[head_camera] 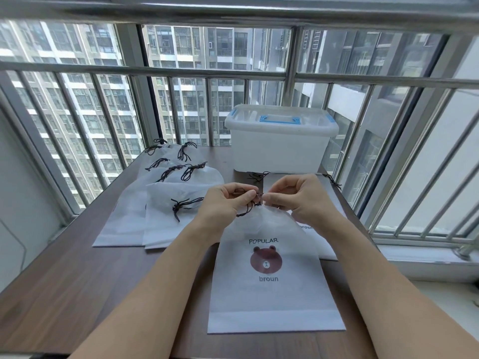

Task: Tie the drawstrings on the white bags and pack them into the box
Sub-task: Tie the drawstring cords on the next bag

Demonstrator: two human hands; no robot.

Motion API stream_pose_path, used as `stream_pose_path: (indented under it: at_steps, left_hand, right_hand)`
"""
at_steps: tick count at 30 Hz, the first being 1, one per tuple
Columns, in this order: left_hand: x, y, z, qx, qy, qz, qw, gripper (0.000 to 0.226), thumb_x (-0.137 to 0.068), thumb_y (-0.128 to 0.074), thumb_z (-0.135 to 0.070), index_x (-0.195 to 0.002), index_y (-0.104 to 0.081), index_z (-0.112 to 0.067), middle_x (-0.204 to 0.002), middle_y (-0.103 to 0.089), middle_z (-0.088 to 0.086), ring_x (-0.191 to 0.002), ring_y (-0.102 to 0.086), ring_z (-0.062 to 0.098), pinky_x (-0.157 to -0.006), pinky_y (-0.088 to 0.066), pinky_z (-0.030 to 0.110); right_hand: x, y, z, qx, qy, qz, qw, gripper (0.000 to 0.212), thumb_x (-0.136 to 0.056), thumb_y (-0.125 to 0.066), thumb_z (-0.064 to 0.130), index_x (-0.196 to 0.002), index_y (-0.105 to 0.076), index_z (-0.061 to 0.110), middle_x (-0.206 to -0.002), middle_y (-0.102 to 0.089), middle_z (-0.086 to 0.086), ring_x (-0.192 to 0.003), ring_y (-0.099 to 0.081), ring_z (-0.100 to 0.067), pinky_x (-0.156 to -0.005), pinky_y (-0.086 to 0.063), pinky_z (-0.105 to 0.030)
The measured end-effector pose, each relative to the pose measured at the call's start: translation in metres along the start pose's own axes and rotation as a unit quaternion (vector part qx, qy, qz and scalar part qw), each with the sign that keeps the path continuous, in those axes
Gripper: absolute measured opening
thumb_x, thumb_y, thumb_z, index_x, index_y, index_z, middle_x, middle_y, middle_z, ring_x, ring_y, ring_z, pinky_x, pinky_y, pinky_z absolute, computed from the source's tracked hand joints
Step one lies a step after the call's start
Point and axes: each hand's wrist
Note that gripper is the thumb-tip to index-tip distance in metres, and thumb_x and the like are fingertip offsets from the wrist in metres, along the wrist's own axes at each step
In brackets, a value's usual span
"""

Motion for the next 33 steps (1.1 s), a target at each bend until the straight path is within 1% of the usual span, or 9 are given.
stream_pose_path:
  at_steps: [2, 6, 9, 13, 18, 22, 25, 30, 33]
  left_hand:
    - [0.001, -0.001, 0.0, 0.004, 0.001, 0.001, 1.0, 0.007, -0.09, -0.069, -0.004, -0.095, -0.075, -0.006, -0.08, -0.075, 0.004, -0.072, -0.07, 0.009, -0.07, -0.053, 0.015]
    - [0.003, -0.001, -0.002, 0.015, 0.007, -0.004, 1.0, 0.008, -0.09, -0.069, -0.006, -0.096, -0.075, -0.006, -0.085, -0.074, 0.008, -0.073, -0.069, 0.01, -0.07, -0.053, 0.016]
    - [0.004, -0.003, -0.003, 0.023, 0.008, 0.0, 1.0, 0.007, -0.09, -0.07, -0.005, -0.093, -0.075, -0.008, -0.082, -0.076, 0.005, -0.073, -0.07, 0.011, -0.069, -0.054, 0.017]
    - [0.005, -0.003, -0.005, 0.019, -0.012, -0.004, 1.0, 0.008, -0.088, -0.07, -0.004, -0.091, -0.075, -0.01, -0.077, -0.076, 0.002, -0.071, -0.069, 0.008, -0.069, -0.053, 0.016]
    - [0.005, -0.003, -0.006, 0.012, -0.027, 0.0, 1.0, 0.009, -0.087, -0.071, 0.0, -0.093, -0.075, -0.004, -0.073, -0.074, 0.004, -0.064, -0.067, 0.008, -0.067, -0.053, 0.015]
    - [0.004, -0.001, -0.006, 0.021, -0.031, -0.009, 0.999, 0.009, -0.085, -0.072, 0.002, -0.09, -0.075, -0.005, -0.071, -0.074, 0.005, -0.063, -0.066, 0.011, -0.066, -0.054, 0.017]
    - [0.003, 0.0, -0.006, 0.025, -0.033, -0.011, 0.999, 0.01, -0.083, -0.073, 0.003, -0.088, -0.075, -0.004, -0.07, -0.073, 0.005, -0.062, -0.066, 0.012, -0.066, -0.055, 0.017]
    - [0.005, 0.0, -0.006, 0.031, -0.02, -0.008, 0.999, 0.01, -0.081, -0.074, 0.005, -0.088, -0.073, -0.001, -0.07, -0.071, 0.005, -0.061, -0.067, 0.011, -0.063, -0.055, 0.017]
    - [0.004, 0.001, -0.006, 0.01, -0.037, -0.011, 0.999, 0.012, -0.076, -0.078, 0.005, -0.086, -0.074, -0.001, -0.07, -0.073, 0.007, -0.063, -0.067, 0.014, -0.065, -0.055, 0.018]
  right_hand:
    - [-0.001, -0.003, -0.005, 0.021, 0.005, 0.004, 1.0, 0.009, -0.076, -0.084, 0.0, -0.076, -0.075, 0.003, -0.07, -0.074, -0.009, -0.064, -0.068, -0.014, -0.064, -0.054, -0.02]
    - [-0.003, -0.003, -0.008, 0.024, -0.005, 0.026, 0.999, 0.007, -0.082, -0.08, 0.002, -0.088, -0.077, -0.001, -0.075, -0.076, -0.007, -0.069, -0.068, -0.01, -0.067, -0.052, -0.017]
    - [-0.003, -0.007, -0.01, 0.043, -0.016, 0.013, 0.999, 0.005, -0.081, -0.083, 0.01, -0.081, -0.078, 0.008, -0.074, -0.075, -0.002, -0.068, -0.062, -0.007, -0.064, -0.046, -0.016]
    - [-0.004, -0.009, -0.014, 0.015, -0.05, 0.001, 0.999, 0.01, -0.081, -0.083, 0.014, -0.076, -0.076, 0.011, -0.078, -0.071, -0.007, -0.075, -0.059, -0.012, -0.072, -0.042, -0.024]
    - [-0.005, -0.014, -0.019, -0.028, -0.07, -0.002, 0.997, 0.011, -0.082, -0.079, 0.007, -0.08, -0.07, 0.003, -0.08, -0.074, -0.008, -0.082, -0.068, -0.014, -0.086, -0.047, -0.029]
    - [-0.005, -0.013, -0.019, -0.049, -0.064, 0.001, 0.997, 0.013, -0.08, -0.08, 0.004, -0.074, -0.069, 0.007, -0.084, -0.075, -0.014, -0.083, -0.07, -0.017, -0.086, -0.05, -0.026]
    - [-0.005, -0.012, -0.019, -0.053, -0.068, 0.017, 0.996, 0.013, -0.078, -0.082, 0.006, -0.074, -0.07, 0.007, -0.088, -0.075, -0.017, -0.087, -0.069, -0.019, -0.093, -0.049, -0.031]
    - [-0.005, -0.019, -0.022, -0.054, -0.069, 0.02, 0.996, 0.021, -0.077, -0.082, 0.002, -0.069, -0.064, 0.011, -0.076, -0.073, -0.008, -0.082, -0.068, -0.017, -0.088, -0.047, -0.03]
    - [-0.008, -0.025, -0.027, -0.062, -0.077, -0.006, 0.995, 0.021, -0.08, -0.08, 0.003, -0.081, -0.061, 0.012, -0.077, -0.071, -0.008, -0.077, -0.063, -0.017, -0.078, -0.044, -0.026]
Point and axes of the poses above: each hand's wrist, its own x-axis away from the middle knuckle, its own y-axis out of the back of the hand, z = x × y
